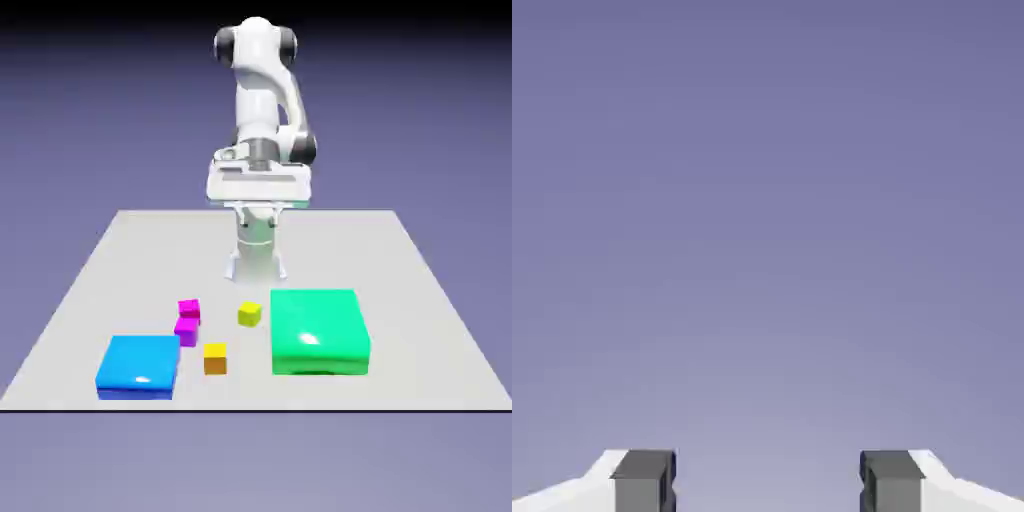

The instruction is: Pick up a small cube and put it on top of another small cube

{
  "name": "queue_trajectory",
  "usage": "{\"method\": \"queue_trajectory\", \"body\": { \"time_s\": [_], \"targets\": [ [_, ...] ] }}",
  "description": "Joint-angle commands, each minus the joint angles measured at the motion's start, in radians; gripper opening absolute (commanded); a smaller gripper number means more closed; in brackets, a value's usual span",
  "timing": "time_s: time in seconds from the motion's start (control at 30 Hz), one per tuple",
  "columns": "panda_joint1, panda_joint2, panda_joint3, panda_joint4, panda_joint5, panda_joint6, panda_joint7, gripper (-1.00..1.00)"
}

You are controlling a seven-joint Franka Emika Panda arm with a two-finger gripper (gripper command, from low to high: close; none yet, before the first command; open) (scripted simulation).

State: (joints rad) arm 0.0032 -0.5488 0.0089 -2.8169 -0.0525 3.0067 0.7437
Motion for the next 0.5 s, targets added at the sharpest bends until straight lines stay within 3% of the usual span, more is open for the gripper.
{"method": "queue_trajectory", "body": {
  "time_s": [0.0,0.47],
  "targets": [
    [-0.007,0.018,0.007,-0.006,-0.044,-0.025,0.002,0.00],
    [-0.109,0.264,0.111,-0.085,-0.652,-0.376,0.033,0.00]
  ]
}}
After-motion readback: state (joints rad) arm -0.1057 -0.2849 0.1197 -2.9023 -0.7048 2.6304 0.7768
